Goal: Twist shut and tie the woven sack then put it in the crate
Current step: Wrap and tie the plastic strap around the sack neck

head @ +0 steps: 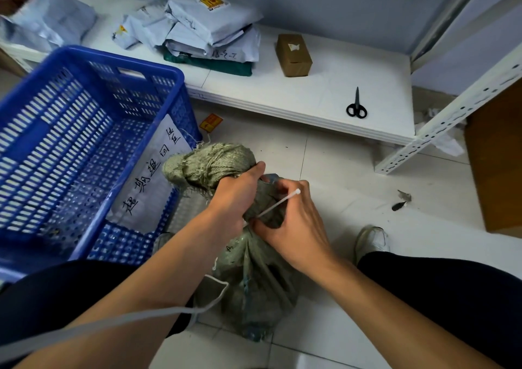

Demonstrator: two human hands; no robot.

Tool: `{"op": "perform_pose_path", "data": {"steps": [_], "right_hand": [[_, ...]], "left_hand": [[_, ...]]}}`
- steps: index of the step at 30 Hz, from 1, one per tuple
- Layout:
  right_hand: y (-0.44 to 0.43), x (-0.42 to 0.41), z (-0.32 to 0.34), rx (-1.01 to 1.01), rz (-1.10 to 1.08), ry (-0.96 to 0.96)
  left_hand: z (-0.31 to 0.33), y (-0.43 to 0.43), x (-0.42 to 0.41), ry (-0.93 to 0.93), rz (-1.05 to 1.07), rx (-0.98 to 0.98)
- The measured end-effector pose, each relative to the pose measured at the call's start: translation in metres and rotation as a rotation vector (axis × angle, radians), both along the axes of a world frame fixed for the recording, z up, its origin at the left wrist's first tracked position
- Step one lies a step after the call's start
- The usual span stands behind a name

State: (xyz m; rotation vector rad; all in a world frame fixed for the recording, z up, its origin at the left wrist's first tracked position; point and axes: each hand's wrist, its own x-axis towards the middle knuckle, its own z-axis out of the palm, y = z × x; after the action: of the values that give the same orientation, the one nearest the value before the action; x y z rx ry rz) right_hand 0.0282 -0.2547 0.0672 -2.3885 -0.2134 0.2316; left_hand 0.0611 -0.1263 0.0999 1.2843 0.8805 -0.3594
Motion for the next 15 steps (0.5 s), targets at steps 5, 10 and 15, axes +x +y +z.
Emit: {"op": "perform_pose_path", "data": {"steps": [5,10,15], "right_hand": [[-0.0025,0.0020,-0.0042,-0.021,0.085,-0.042],[-0.0045,0.0038,-0.0053,-0.108,0.143,-0.133],[-0.0079,0.0077,-0.0030,-0.123,0.174,-0.121]], "left_hand": [[0.0020,-0.0032,-0.0034,0.018,0.007,-0.031],[0.0002,-0.0039,-0.0059,-0.001,-0.012,-0.050],[0.0054,-0.0016,-0.0069,-0.023,-0.050,-0.032]]}}
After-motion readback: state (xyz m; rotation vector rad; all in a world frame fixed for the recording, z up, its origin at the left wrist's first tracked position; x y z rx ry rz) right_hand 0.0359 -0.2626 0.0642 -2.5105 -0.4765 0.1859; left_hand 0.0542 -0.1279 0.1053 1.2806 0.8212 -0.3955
